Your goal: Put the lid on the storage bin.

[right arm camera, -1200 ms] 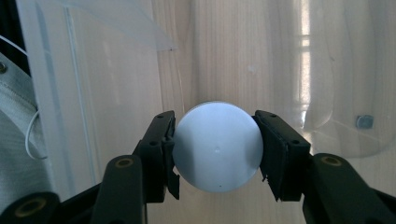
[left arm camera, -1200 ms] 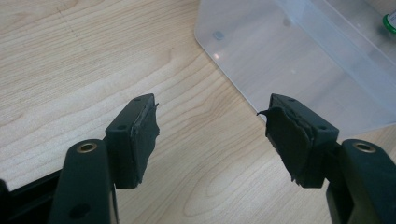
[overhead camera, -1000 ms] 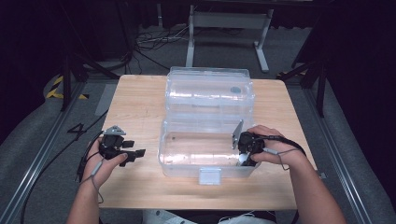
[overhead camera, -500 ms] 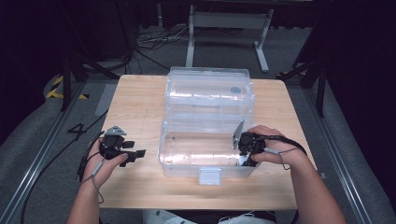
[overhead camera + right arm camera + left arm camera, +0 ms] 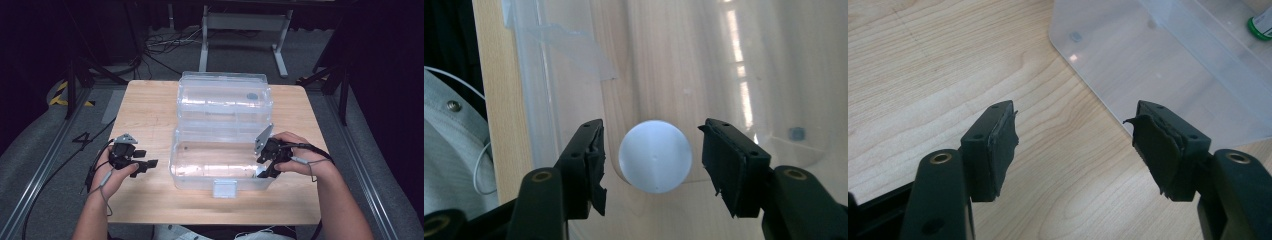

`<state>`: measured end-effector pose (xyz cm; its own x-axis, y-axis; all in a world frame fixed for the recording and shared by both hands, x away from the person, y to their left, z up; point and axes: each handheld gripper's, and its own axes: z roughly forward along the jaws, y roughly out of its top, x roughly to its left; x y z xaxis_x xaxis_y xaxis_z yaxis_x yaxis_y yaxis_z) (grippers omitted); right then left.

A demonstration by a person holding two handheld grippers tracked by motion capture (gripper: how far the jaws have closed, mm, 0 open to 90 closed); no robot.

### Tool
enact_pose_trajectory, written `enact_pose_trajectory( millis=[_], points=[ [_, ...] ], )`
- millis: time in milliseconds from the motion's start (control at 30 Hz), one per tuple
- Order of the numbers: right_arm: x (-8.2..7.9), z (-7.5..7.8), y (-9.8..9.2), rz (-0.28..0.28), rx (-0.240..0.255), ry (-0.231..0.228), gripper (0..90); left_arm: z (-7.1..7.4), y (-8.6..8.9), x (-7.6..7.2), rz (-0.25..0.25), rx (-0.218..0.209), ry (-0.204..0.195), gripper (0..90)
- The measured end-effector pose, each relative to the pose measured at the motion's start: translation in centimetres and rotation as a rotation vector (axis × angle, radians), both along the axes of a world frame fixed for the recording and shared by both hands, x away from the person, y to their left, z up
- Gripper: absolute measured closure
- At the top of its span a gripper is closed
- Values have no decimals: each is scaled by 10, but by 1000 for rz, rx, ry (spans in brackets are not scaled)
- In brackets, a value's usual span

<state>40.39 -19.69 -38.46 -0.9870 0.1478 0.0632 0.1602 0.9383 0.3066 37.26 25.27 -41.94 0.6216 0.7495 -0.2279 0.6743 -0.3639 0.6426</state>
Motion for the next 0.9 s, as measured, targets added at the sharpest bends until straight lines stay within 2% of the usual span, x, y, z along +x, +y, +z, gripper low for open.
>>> enact_pose_trajectory(
  millis=[200,267,333,400,433,500,667,800,900],
  points=[
    [-2,13,-13,-57,64,-40,445,3,-8,3,-22,-8,-8,348],
    [-1,18,-18,-71,106,-64,447,4,-11,3,-34,-8,-8,348],
    [-2,23,-22,-103,143,-71,446,6,-14,4,-45,-5,-12,348],
    [-2,28,-26,-114,184,-90,445,9,-17,3,-56,-18,-21,348],
    [-2,28,-26,-114,184,-90,445,9,-17,3,-56,-18,-21,349],
    [-2,33,-29,-136,220,-99,446,12,-19,2,-61,-27,-27,348],
    [-1,38,-34,-171,251,-111,449,22,-26,-4,-89,-44,-62,349],
    [-1,41,-37,-190,273,-119,452,34,-35,-11,-134,-54,-100,349],
    [-1,44,-39,-203,296,-127,459,39,-40,-14,-157,-58,-114,350]
  ],
)
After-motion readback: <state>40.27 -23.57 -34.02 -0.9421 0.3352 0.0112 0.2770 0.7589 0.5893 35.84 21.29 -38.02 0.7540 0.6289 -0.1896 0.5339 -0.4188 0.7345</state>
